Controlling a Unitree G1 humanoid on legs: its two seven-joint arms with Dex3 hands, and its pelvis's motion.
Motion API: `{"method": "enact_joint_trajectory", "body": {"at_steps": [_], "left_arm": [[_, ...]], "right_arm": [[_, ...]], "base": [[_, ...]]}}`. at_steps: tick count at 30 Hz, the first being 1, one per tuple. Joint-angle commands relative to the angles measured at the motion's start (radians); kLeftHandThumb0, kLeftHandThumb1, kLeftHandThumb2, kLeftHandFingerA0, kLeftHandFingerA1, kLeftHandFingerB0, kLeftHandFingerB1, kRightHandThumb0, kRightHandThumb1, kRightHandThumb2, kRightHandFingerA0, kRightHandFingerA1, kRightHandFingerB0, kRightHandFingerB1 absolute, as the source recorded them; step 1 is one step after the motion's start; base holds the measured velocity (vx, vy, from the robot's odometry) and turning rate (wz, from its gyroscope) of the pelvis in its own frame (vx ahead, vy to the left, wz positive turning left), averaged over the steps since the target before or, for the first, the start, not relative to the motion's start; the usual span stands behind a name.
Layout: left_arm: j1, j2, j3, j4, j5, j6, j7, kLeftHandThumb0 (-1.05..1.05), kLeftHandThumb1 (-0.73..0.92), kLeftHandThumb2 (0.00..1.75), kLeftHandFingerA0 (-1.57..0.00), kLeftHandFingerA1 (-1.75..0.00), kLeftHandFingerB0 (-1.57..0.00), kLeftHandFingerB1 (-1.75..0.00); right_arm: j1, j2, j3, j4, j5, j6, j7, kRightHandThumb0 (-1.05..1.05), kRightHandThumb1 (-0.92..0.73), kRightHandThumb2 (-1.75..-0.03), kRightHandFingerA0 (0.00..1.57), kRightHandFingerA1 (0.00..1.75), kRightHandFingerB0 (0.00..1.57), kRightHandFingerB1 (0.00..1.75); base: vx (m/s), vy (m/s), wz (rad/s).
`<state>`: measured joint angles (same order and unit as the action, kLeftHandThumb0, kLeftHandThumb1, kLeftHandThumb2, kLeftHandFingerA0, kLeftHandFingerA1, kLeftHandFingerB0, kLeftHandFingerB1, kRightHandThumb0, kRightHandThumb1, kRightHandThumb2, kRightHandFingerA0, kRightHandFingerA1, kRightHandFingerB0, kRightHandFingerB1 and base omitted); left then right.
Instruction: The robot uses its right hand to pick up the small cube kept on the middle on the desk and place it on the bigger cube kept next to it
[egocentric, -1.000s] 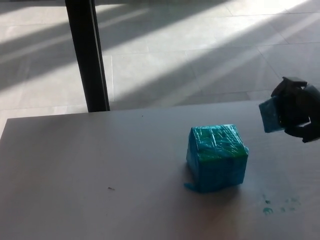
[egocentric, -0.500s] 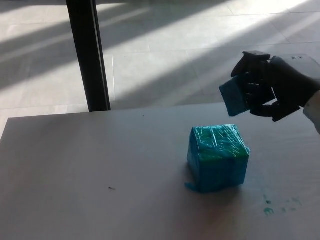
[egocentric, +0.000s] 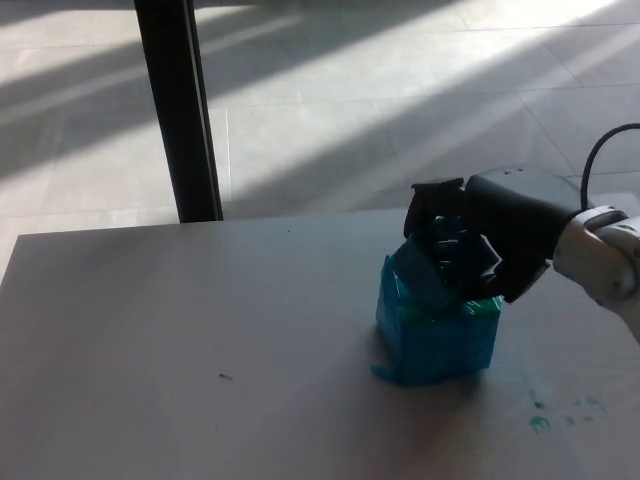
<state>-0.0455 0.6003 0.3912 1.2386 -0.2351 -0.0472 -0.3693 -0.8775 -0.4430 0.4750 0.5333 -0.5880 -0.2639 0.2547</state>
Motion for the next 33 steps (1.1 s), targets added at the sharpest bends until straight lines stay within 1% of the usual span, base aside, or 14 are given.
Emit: {"method": "enact_joint_trajectory", "body": {"at_steps": [1, 2, 5, 7, 8, 13, 14, 18, 19, 20, 23, 24, 31, 33], "left_arm": [[0.008, 0.022, 0.005, 0.008, 0.010, -0.024, -0.005, -0.50, -0.15, 0.92, -0.44, -1.59, -0.88, -1.47], [0.006, 0.022, 0.000, 0.011, 0.016, -0.021, 0.005, -1.05, 0.22, 1.13, -0.25, -1.73, -0.68, -1.36], [0.004, 0.026, -0.001, 0.011, 0.015, -0.016, -0.005, -1.05, 0.21, 1.03, -0.35, -1.64, -0.89, -1.37], [0.004, 0.025, 0.001, 0.011, 0.013, -0.015, 0.001, -1.05, 0.23, 1.13, -0.23, -1.75, -0.77, -1.21], [0.004, 0.024, 0.010, 0.009, 0.003, -0.010, 0.000, -0.39, -0.25, 0.86, -0.54, -1.53, -0.95, -1.44], [0.004, 0.019, 0.002, 0.009, 0.015, -0.017, 0.005, -0.47, -0.20, 0.91, -0.45, -1.56, -0.87, -1.50], [0.005, 0.021, -0.001, 0.008, 0.017, -0.013, 0.005, -1.05, 0.20, 1.05, -0.35, -1.63, -0.92, -1.34], [0.006, 0.021, 0.005, 0.006, 0.009, -0.024, 0.000, -0.38, -0.23, 0.87, -0.47, -1.58, -1.02, -1.35], [0.004, 0.021, 0.000, 0.008, 0.015, -0.019, 0.010, -0.42, -0.23, 0.90, -0.41, -1.63, -0.88, -1.49], [0.003, 0.021, 0.001, 0.009, 0.014, -0.018, 0.008, -0.47, -0.20, 0.91, -0.44, -1.58, -0.89, -1.49], [0.001, 0.018, 0.011, 0.008, 0.004, -0.008, 0.006, -1.05, 0.19, 1.05, -0.40, -1.60, -0.94, -1.35], [0.005, 0.020, 0.010, 0.007, 0.004, -0.012, -0.010, -0.47, -0.20, 0.90, -0.42, -1.55, -0.85, -1.50], [-0.004, 0.018, 0.008, 0.012, 0.012, -0.003, 0.015, -0.48, -0.20, 0.93, -0.48, -1.56, -0.87, -1.51], [-0.001, 0.017, 0.002, 0.012, 0.015, -0.009, 0.000, -0.27, -0.24, 0.76, -0.71, -0.98, -1.12, -1.16]], "right_arm": [[-0.014, -0.003, 0.025, 0.000, -0.036, 0.041, 0.094, -0.26, -0.48, -1.02, 1.01, 1.70, 0.83, 1.32], [-0.020, -0.002, 0.033, 0.011, -0.043, 0.044, 0.101, -0.28, -0.52, -1.01, 0.83, 1.75, 0.79, 1.09], [-0.023, 0.000, 0.037, 0.026, -0.043, 0.042, 0.098, -0.29, -0.54, -0.97, 0.84, 1.71, 0.80, 0.88], [-0.038, 0.009, 0.049, 0.063, -0.060, 0.057, 0.093, -0.28, -0.55, -0.96, 0.80, 1.75, 0.70, 1.39], [-0.045, 0.010, 0.053, 0.077, -0.065, 0.052, 0.089, -0.25, -0.56, -0.94, 0.80, 1.74, 0.71, 1.15], [-0.067, 0.029, 0.059, 0.132, -0.073, 0.066, 0.075, -0.37, -0.59, -0.82, 0.86, 1.66, 0.80, 0.98], [-0.067, 0.034, 0.056, 0.136, -0.068, 0.067, 0.070, -0.30, -0.66, -0.75, 0.78, 1.43, 0.74, 0.77], [-0.064, 0.037, 0.056, 0.107, -0.077, 0.097, 0.085, -0.40, -0.70, -0.61, 0.73, 1.05, 0.32, 0.42], [-0.087, 0.040, 0.085, 0.094, -0.099, 0.154, 0.181, -0.69, -0.41, -0.81, 0.02, 0.32, 0.00, 0.21], [-0.089, 0.038, 0.093, 0.087, -0.107, 0.156, 0.187, -0.89, -0.47, -0.77, 0.00, 0.00, 0.00, 0.01], [-0.101, 0.033, 0.113, 0.067, -0.127, 0.160, 0.209, -0.92, -0.56, -0.86, 0.00, 0.17, 0.00, 0.00], [-0.102, 0.031, 0.114, 0.050, -0.128, 0.167, 0.221, -0.92, -0.57, -0.87, 0.00, 0.19, 0.00, 0.00], [-0.083, 0.021, 0.095, -0.054, -0.130, 0.189, 0.238, -0.90, -0.57, -0.91, 0.00, 0.25, 0.00, 0.00], [-0.083, 0.024, 0.088, -0.056, -0.133, 0.189, 0.223, -0.89, -0.56, -0.92, 0.00, 0.26, 0.00, 0.00]], "base": [[0.00, 0.000, 0.00], [0.00, 0.000, 0.00], [0.00, 0.000, 0.00], [0.00, 0.000, 0.00], [0.00, 0.000, 0.00], [0.00, 0.000, 0.00], [0.00, 0.000, 0.00], [0.00, 0.000, 0.00], [0.00, 0.000, 0.00], [0.00, 0.000, 0.00], [0.00, 0.000, 0.00], [0.00, 0.000, 0.00], [0.00, 0.000, 0.00], [0.00, 0.000, 0.00]]}}
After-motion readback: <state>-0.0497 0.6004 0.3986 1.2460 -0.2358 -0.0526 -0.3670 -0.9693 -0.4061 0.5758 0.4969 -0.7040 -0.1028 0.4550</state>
